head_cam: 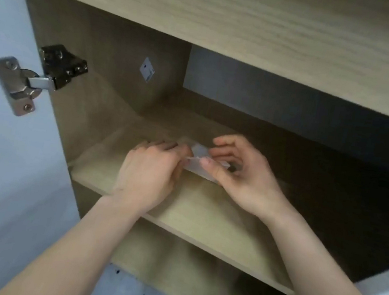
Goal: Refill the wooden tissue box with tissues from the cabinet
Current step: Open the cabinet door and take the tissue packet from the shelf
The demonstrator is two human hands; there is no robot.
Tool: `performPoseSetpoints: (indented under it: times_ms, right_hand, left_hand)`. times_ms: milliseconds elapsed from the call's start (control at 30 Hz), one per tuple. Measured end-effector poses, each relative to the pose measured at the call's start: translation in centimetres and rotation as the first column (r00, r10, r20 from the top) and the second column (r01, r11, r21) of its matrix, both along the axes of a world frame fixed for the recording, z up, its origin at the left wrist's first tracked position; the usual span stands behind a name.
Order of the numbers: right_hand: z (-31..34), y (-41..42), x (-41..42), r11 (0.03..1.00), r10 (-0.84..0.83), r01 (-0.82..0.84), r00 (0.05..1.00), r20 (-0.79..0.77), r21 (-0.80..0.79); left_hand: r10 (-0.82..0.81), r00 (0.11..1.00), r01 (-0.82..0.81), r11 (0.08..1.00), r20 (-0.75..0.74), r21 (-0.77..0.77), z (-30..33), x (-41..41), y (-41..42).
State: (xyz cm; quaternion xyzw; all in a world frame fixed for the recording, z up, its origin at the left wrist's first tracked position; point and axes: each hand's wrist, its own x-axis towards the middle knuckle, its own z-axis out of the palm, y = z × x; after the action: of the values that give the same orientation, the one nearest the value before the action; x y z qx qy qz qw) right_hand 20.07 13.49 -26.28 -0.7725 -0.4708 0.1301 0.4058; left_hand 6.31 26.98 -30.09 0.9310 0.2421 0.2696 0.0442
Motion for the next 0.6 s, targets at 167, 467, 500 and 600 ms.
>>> performPoseSetpoints:
  times_ms: [167,467,500,600]
  right_hand:
    - [1.1,2.2,-2.4,0.993,0.036,-0.016,0.984,0.175,-0.113]
    - [8.9,-1.0,-10.7,0.942,0.128,-0.084,0.985,0.117,-0.324]
    - [10.2,-1.8,-11.9,0.937,0.144,-0.105,0.985,0.092,-0.334]
    - [14.6,-4.3,-15.8,0.929,0.126,-0.126,0.992,-0.023,-0.349]
  left_hand:
    - [0.034,0.993,-0.036,0.999,-0.114,-0.015,4.1,-2.6,0.2]
    - [-0.041,0.956,-0.070,0.930,-0.291,-0.362,12.8,-11.0,-3.1]
    - [-0.046,0.956,-0.079,0.911,-0.289,-0.405,14.4,-12.5,-4.0]
    - [-0.016,0.970,-0.124,0.827,-0.243,-0.549,19.9,-16.8,-5.9]
